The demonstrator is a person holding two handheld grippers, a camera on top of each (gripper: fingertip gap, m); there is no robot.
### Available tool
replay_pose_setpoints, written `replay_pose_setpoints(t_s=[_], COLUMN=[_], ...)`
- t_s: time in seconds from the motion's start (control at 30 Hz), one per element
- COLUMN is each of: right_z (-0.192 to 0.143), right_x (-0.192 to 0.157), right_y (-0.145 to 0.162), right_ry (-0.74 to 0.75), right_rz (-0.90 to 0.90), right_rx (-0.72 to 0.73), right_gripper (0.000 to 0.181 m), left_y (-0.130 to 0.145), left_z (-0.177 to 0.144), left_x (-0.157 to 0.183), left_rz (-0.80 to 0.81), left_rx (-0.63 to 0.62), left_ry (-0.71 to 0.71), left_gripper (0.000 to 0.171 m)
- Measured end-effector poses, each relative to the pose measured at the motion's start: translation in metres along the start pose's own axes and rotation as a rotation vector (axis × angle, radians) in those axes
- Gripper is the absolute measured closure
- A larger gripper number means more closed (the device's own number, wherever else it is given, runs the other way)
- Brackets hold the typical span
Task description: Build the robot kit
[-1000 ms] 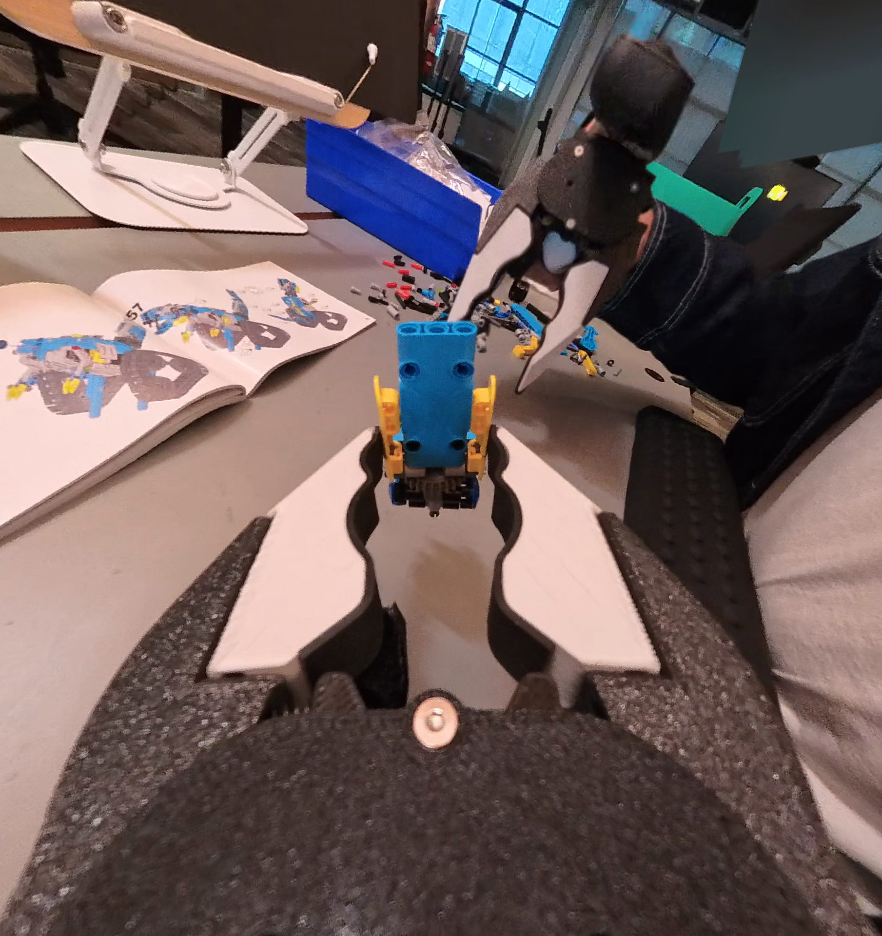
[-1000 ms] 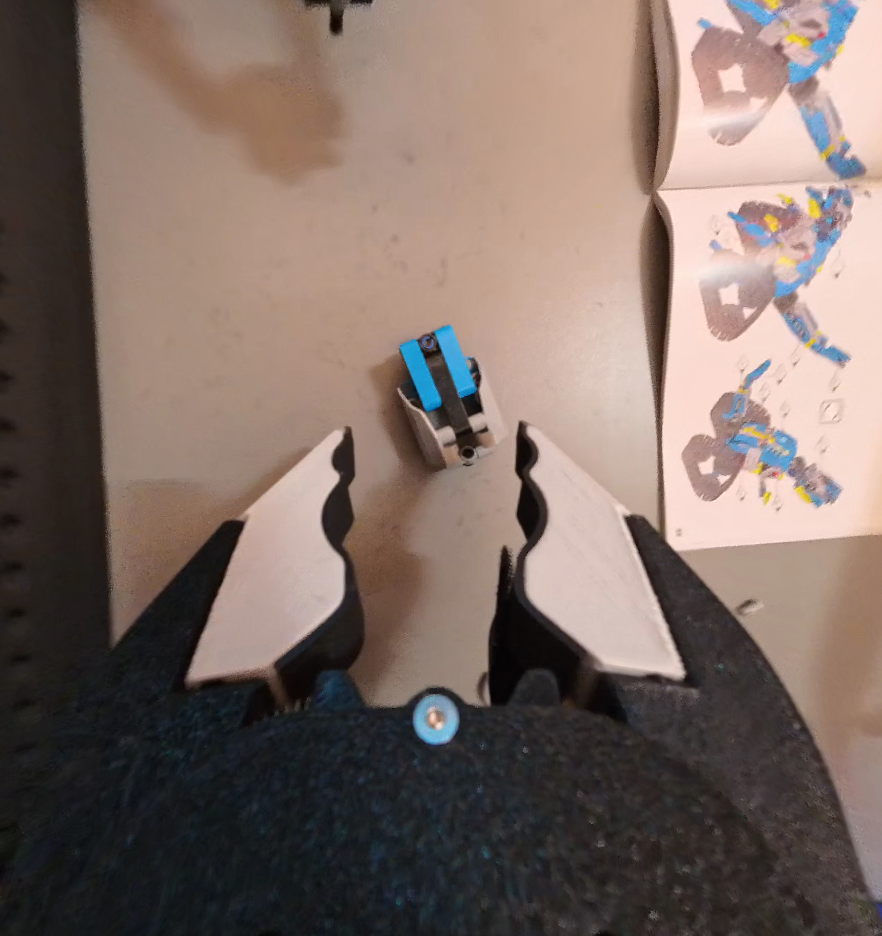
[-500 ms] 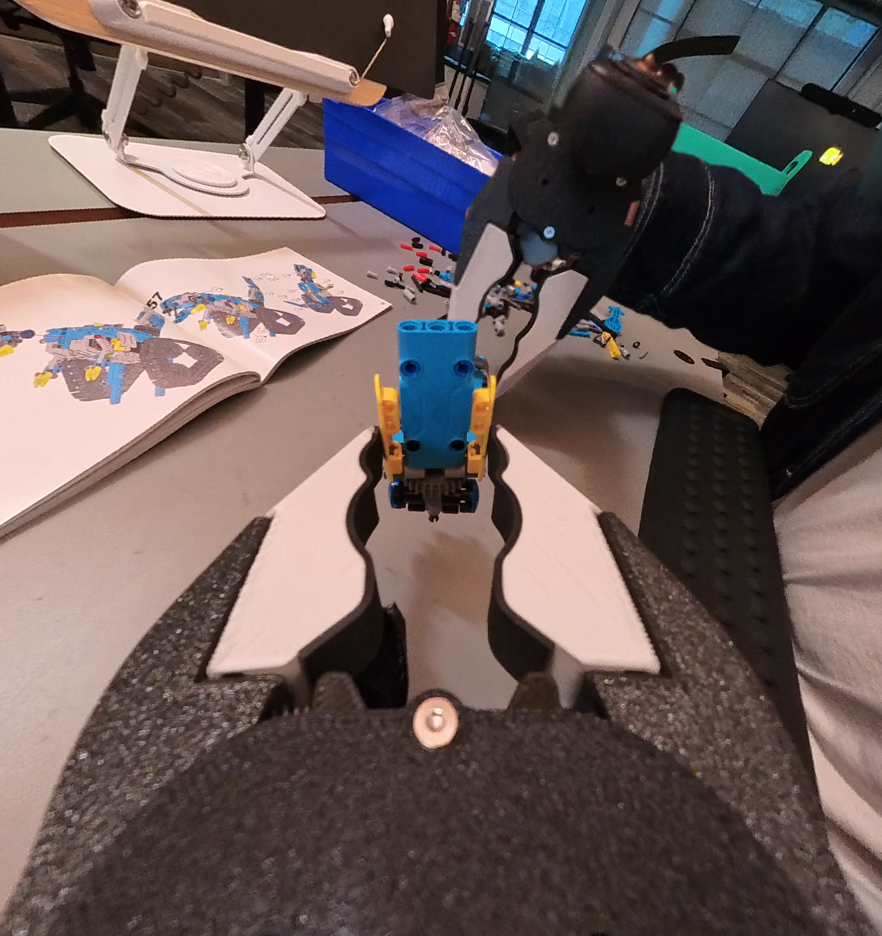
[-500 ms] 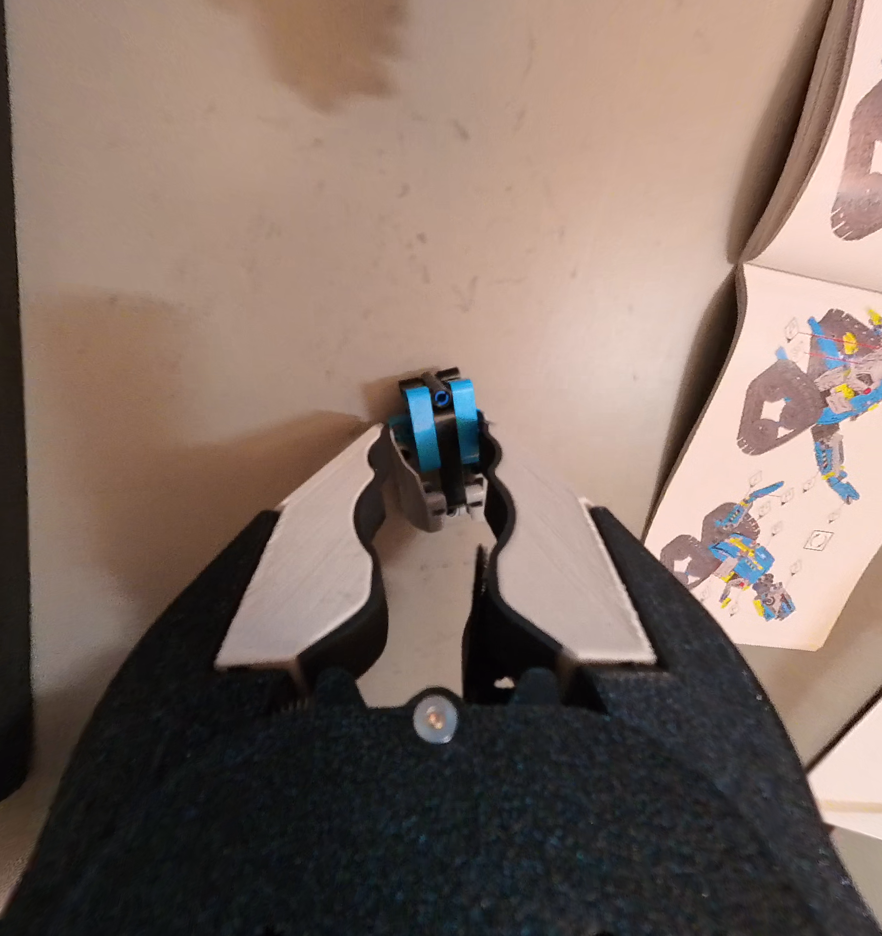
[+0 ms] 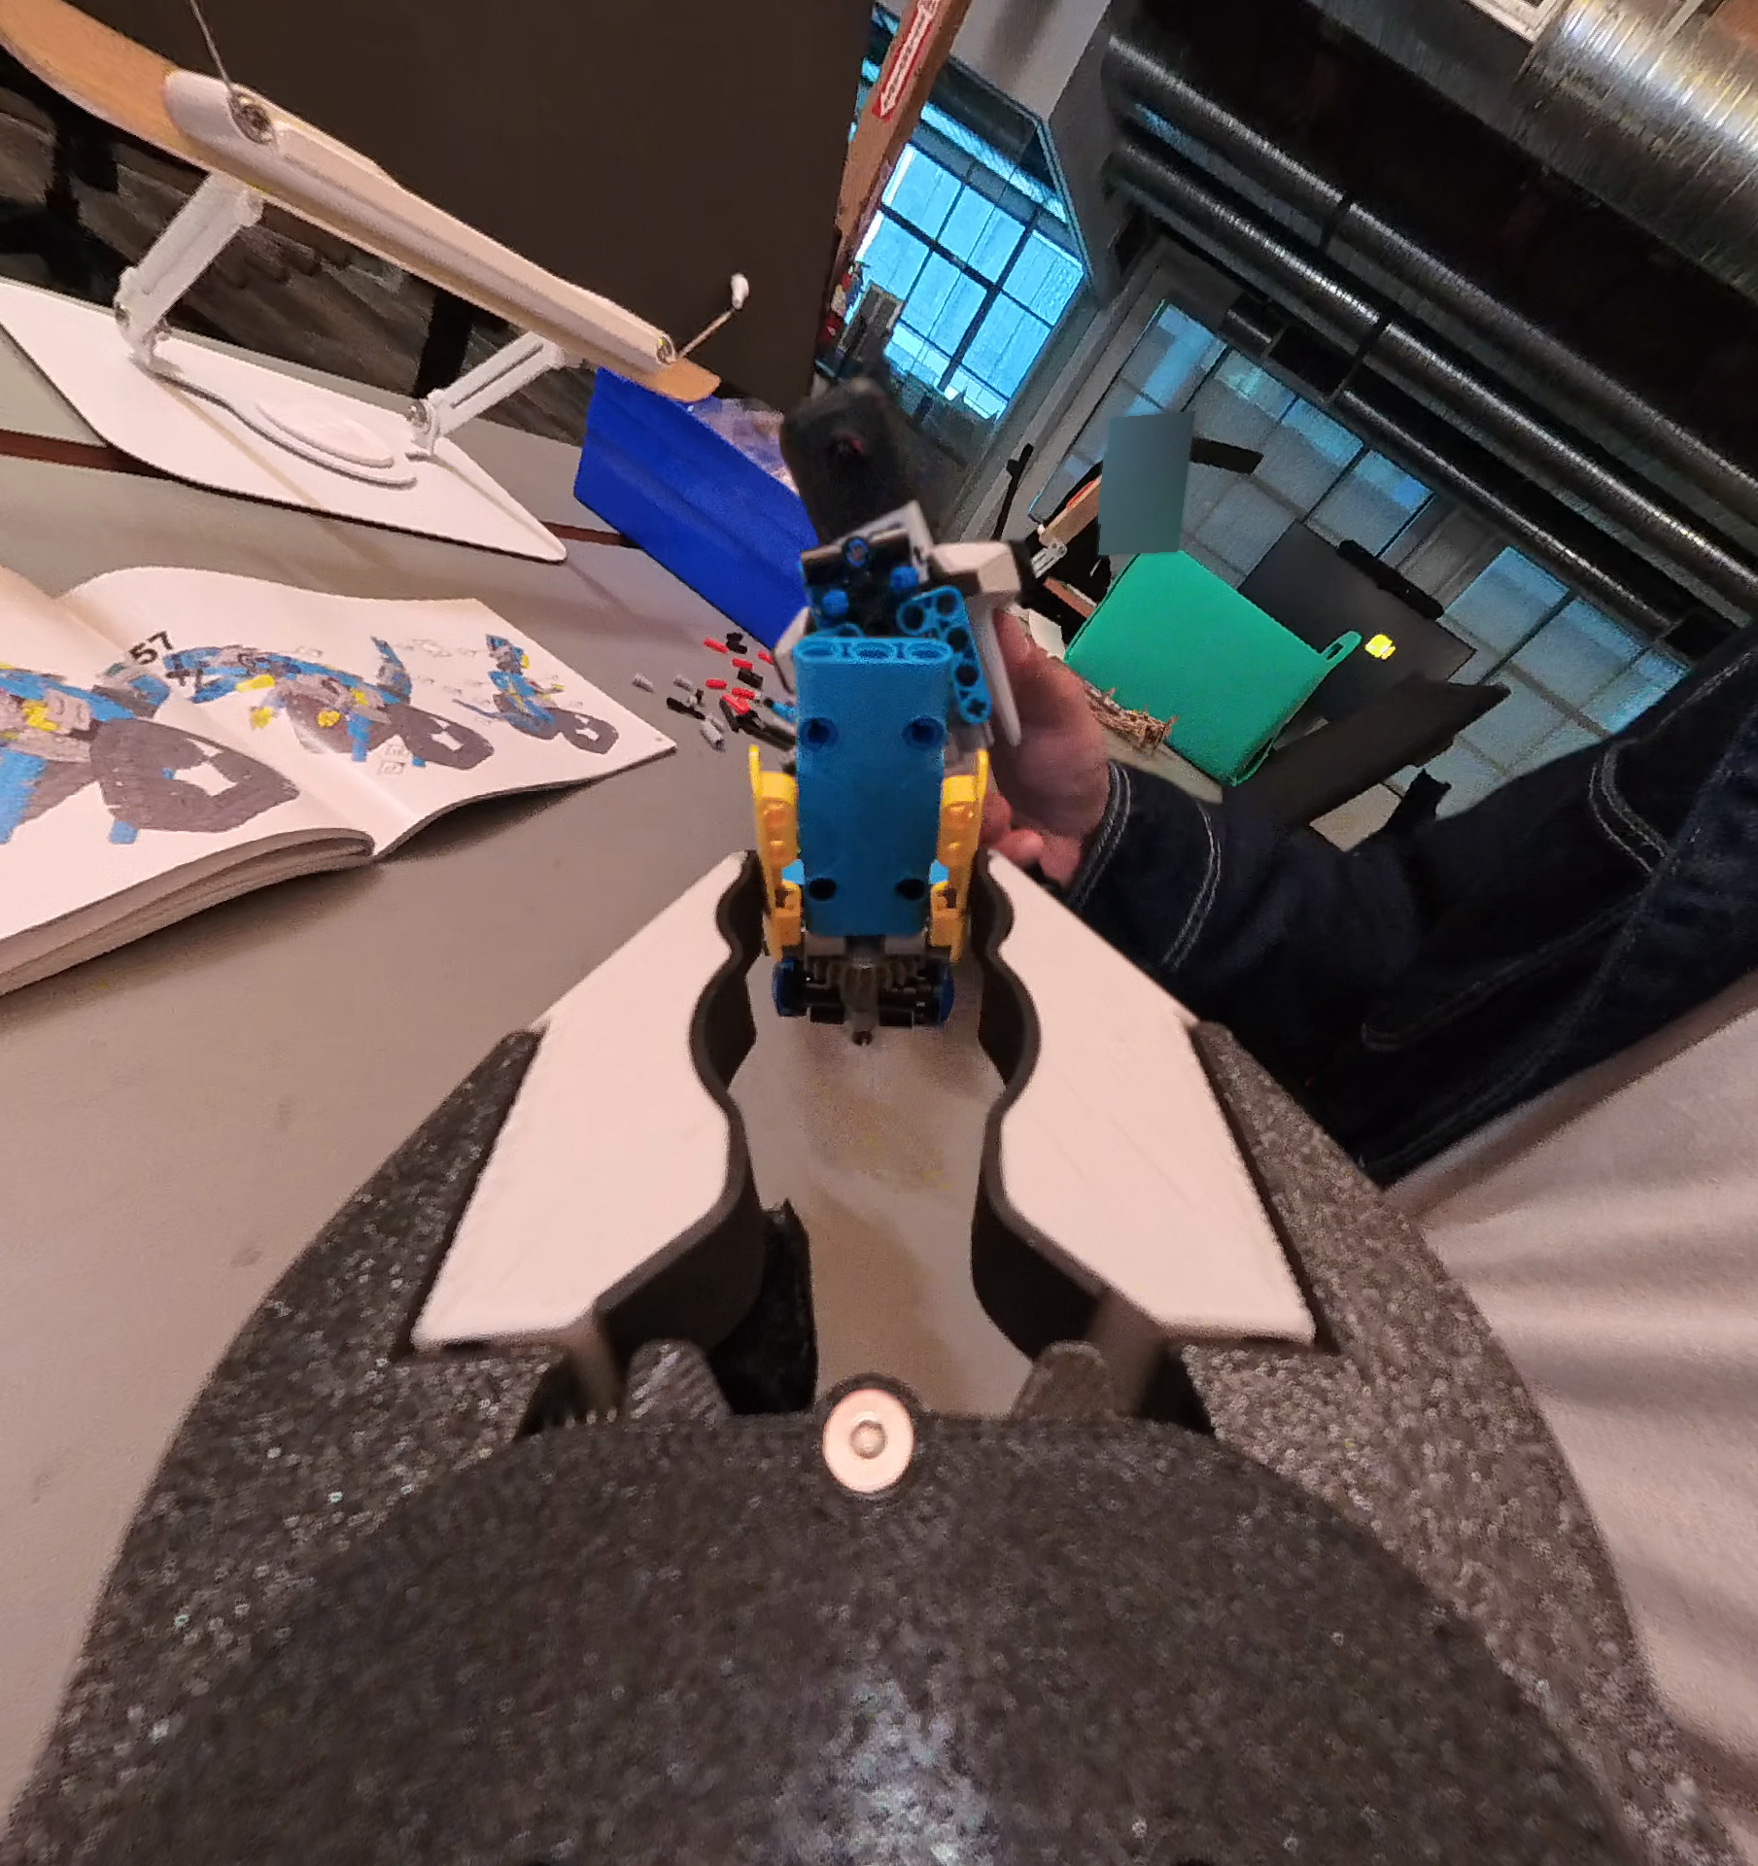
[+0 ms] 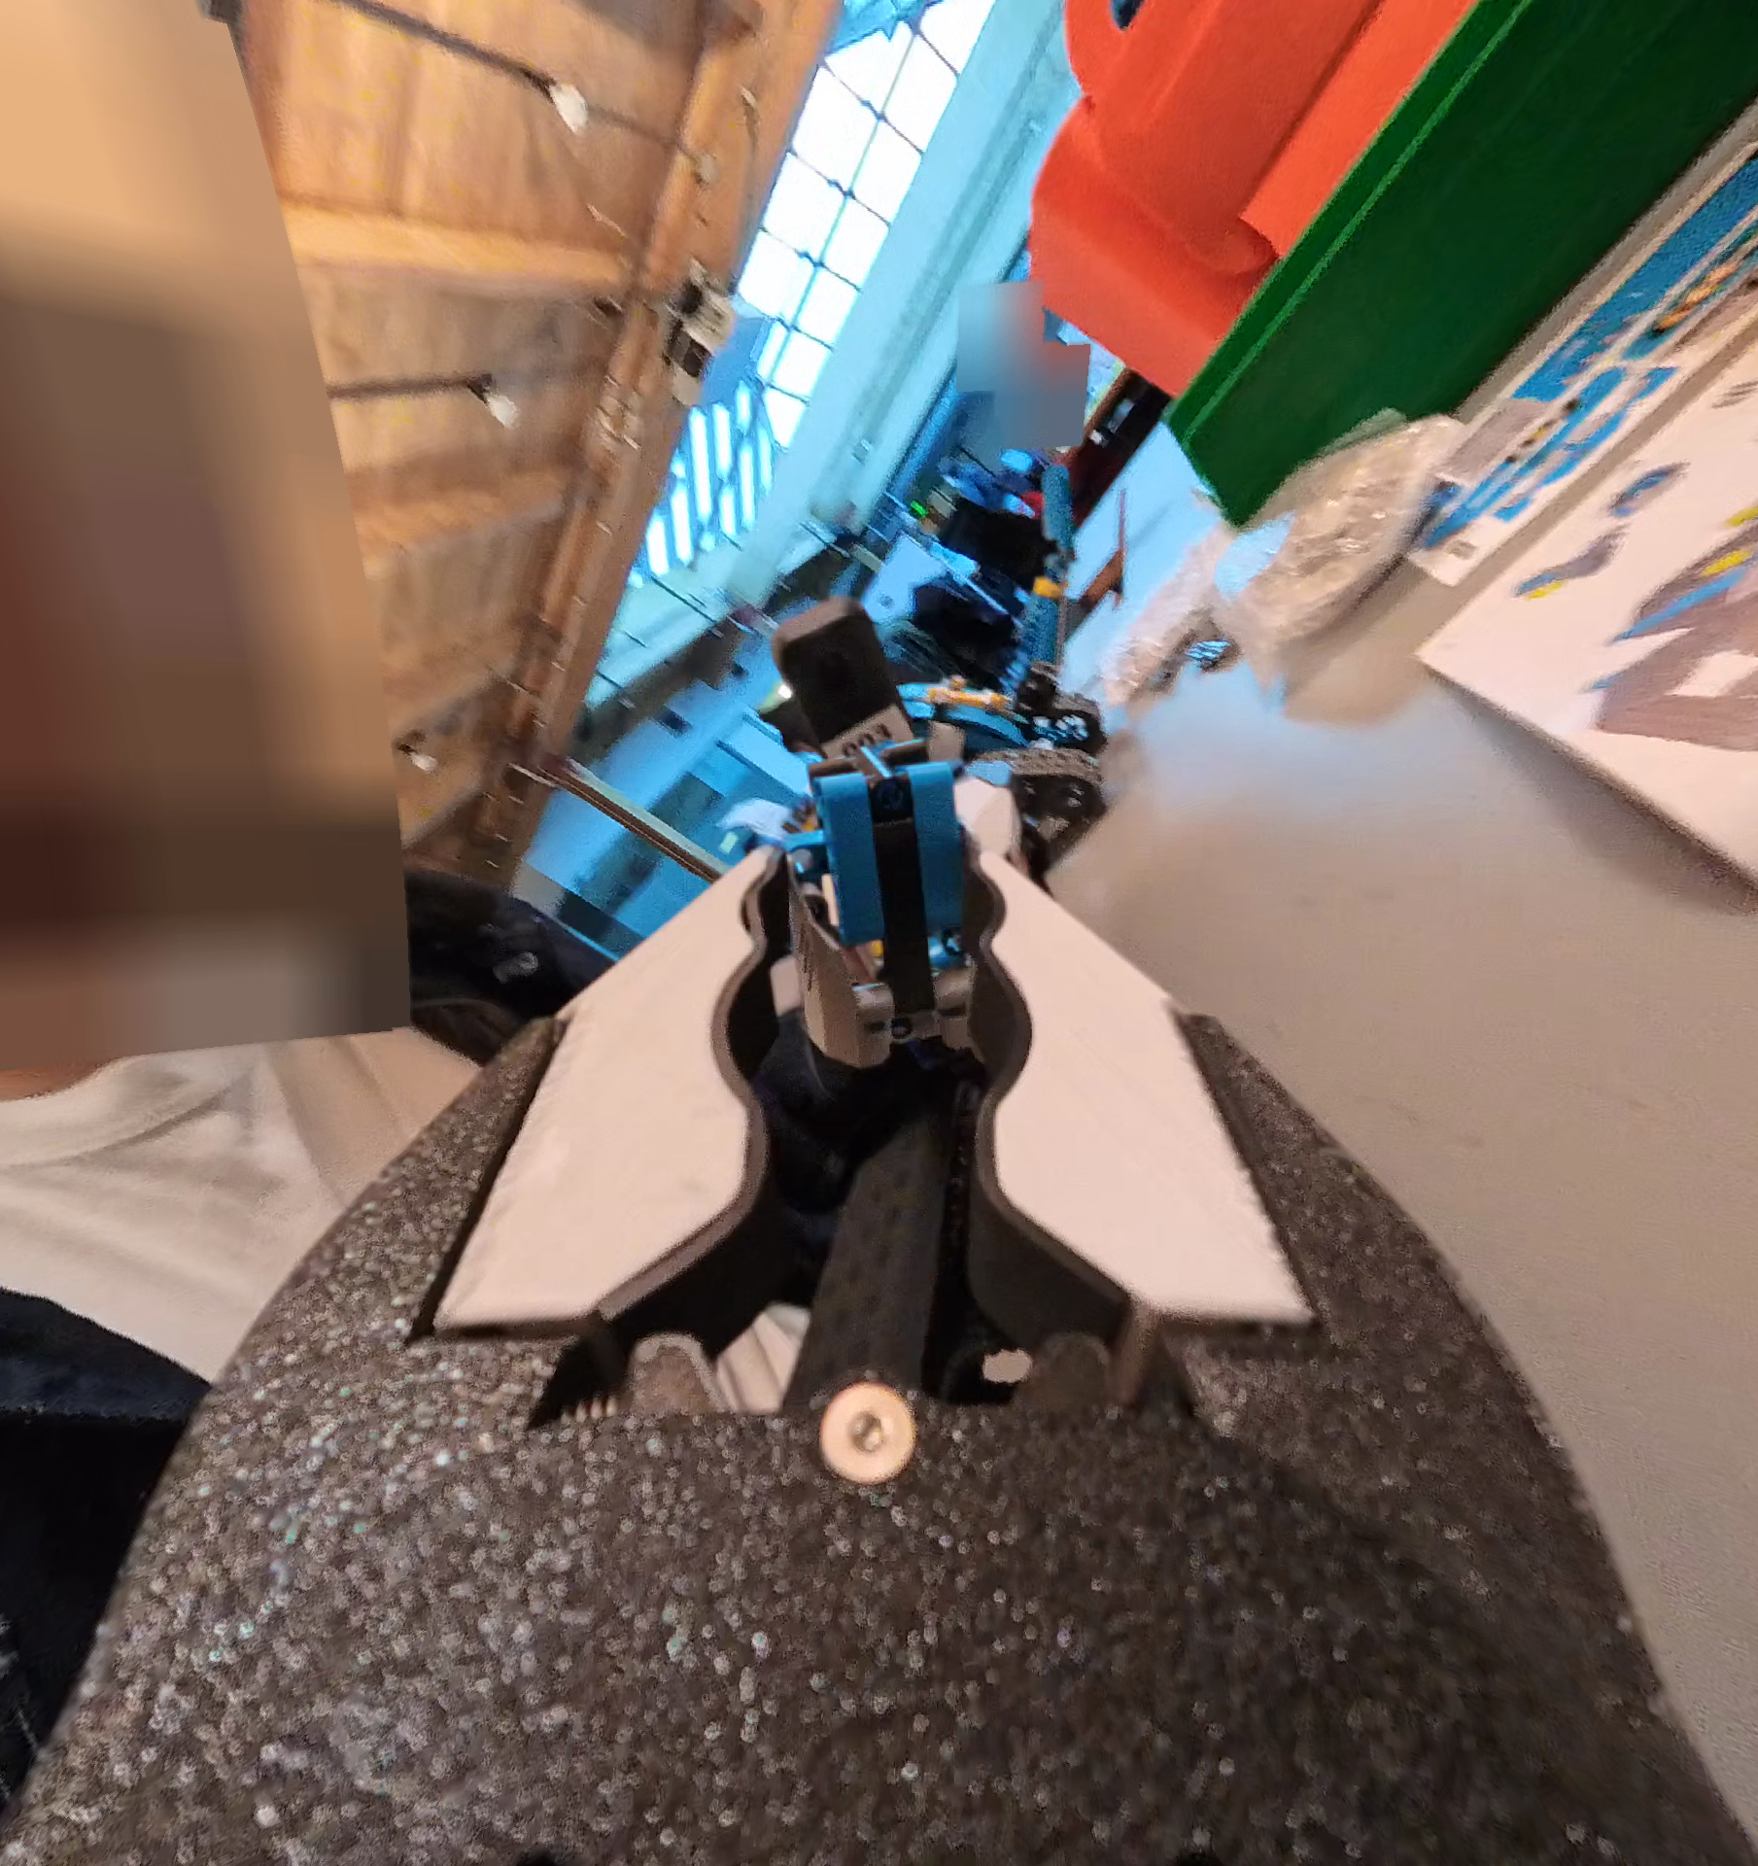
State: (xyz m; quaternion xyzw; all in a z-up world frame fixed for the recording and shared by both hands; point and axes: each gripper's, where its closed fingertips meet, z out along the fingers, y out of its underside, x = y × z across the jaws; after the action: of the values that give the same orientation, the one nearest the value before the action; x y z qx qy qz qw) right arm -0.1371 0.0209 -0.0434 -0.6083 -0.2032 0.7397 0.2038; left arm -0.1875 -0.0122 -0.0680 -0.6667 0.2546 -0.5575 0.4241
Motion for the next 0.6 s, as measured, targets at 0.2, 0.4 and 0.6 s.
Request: replay_pose_setpoints(t_s=[0.2, 0.4, 0.6], right_z=[0.015, 0.029, 0.036], right_x=[-0.003, -0.01, -0.012], right_y=[-0.011, -0.013, -0.009], right_ry=[0.0, 0.046, 0.082], right_rz=[-0.008, -0.085, -0.104], right_rx=[0.151, 0.186, 0.202], right_gripper=[0.149, 0.148, 0.148], left_y=[0.0, -0.005, -0.009], left_z=[0.003, 0.009, 0.011], left_x=[0.003, 0.012, 0.009], left_rz=[-0.045, -0.062, -0.074], left_rx=[0.025, 0.076, 0.106], left_ry=[0.023, 0.069, 0.06], left_gripper=[0.131, 0.131, 0.131])
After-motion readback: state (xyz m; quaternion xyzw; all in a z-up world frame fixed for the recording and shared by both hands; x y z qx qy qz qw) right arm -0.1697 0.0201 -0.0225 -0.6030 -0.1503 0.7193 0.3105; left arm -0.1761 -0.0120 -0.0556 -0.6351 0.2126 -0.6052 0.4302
